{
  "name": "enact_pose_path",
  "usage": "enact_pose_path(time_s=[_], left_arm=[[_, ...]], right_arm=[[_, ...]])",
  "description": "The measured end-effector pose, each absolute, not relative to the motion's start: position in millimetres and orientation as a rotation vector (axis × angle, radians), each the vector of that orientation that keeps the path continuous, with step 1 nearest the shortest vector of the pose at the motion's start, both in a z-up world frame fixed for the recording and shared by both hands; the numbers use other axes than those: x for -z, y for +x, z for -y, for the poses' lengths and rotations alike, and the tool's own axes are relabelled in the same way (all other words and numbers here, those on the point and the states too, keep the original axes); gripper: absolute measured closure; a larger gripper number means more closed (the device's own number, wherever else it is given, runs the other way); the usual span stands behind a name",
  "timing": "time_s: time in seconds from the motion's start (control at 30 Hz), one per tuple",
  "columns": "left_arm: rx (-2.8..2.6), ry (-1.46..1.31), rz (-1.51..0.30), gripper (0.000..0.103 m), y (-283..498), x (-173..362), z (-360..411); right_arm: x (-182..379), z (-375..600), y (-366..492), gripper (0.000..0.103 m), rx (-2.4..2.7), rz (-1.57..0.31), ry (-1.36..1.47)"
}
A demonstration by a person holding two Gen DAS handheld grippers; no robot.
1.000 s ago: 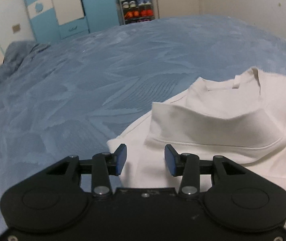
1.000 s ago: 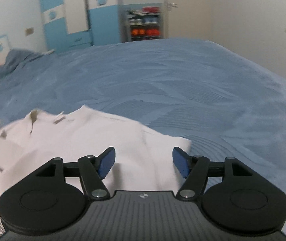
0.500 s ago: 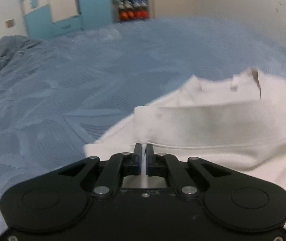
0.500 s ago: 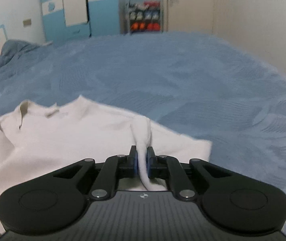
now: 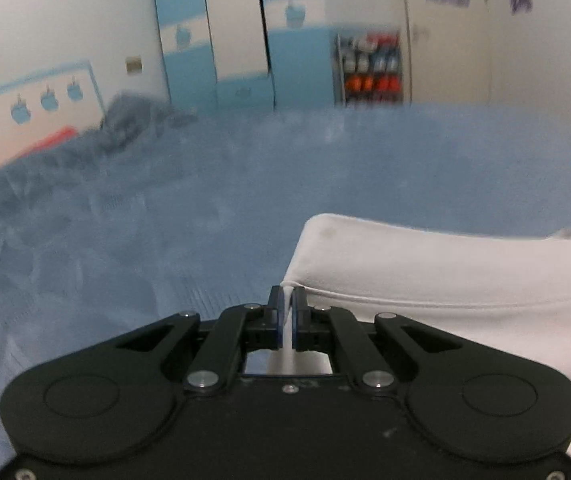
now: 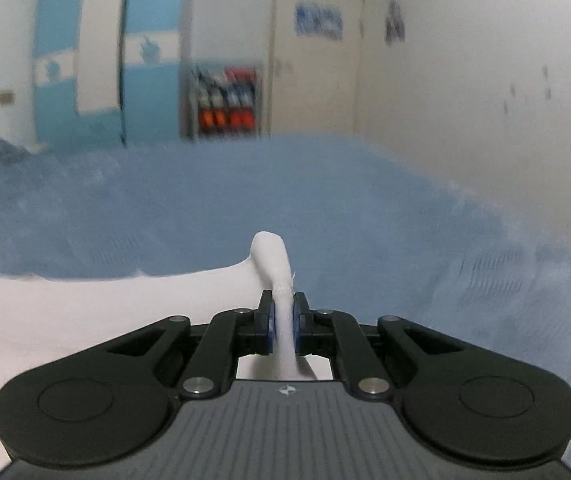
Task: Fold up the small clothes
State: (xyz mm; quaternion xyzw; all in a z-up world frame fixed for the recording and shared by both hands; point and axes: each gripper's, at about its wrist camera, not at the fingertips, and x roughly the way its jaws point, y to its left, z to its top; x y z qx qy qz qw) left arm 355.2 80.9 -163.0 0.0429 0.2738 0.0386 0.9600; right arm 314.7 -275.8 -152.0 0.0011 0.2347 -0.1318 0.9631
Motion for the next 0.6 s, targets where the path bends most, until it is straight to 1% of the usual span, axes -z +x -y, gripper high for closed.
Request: enact_pose_path(time_s=[0.1,0.17,0.2,0.23,0.27,0.3,0.33,0.4,0.47,0.53,0.57,0.6], left_arm=[[-0.097,0.094,-0.641,0.100,379.8,209.9,-79.3],[-0.107,0.117,-0.648,0.097,386.6,232.9,-75.6],[-0.116,0.134,-0.636,0.094,386.0,236.2,-72.7],[-0.129,0.156,-0.623,0.089,384.6,236.5,-70.2],[-0.135,0.162,-0.618,0.086,383.9,235.3,-71.2],[-0.150,0.162,-0.620,0.072,382.3,234.8,-70.9],[-0.164,0.159,-0.620,0.065,380.6,230.1,-73.3],[-0.148,0.144,-0.614,0.065,370.2,212.0,-83.0],[-0.144,0.151,-0.602,0.063,352.5,185.4,-89.7],[-0.102,0.173,-0.610,0.056,327.3,158.4,-103.4],[-0.081,0.178,-0.624,0.055,314.4,146.8,-106.6],[-0.066,0.173,-0.647,0.054,303.0,141.6,-111.4]], right_arm=[[198.7,276.7,339.6,0.093,0.317,-0.559,-0.020],[212.7,275.9,343.2,0.092,0.325,-0.561,-0.032],[212.3,274.5,342.9,0.088,0.337,-0.554,-0.046],[211.5,272.8,342.8,0.081,0.339,-0.554,-0.054],[209.1,274.5,342.6,0.078,0.328,-0.557,-0.047],[205.3,276.3,340.9,0.076,0.320,-0.560,-0.035],[199.0,279.0,335.2,0.075,0.318,-0.562,-0.028],[177.8,277.1,320.1,0.074,0.314,-0.541,-0.038],[157.2,275.3,299.0,0.063,0.280,-0.492,-0.073],[132.7,274.7,268.4,0.029,0.231,-0.451,-0.139],[124.9,275.8,255.3,0.023,0.220,-0.433,-0.160],[117.6,279.5,237.7,0.020,0.209,-0.418,-0.178]])
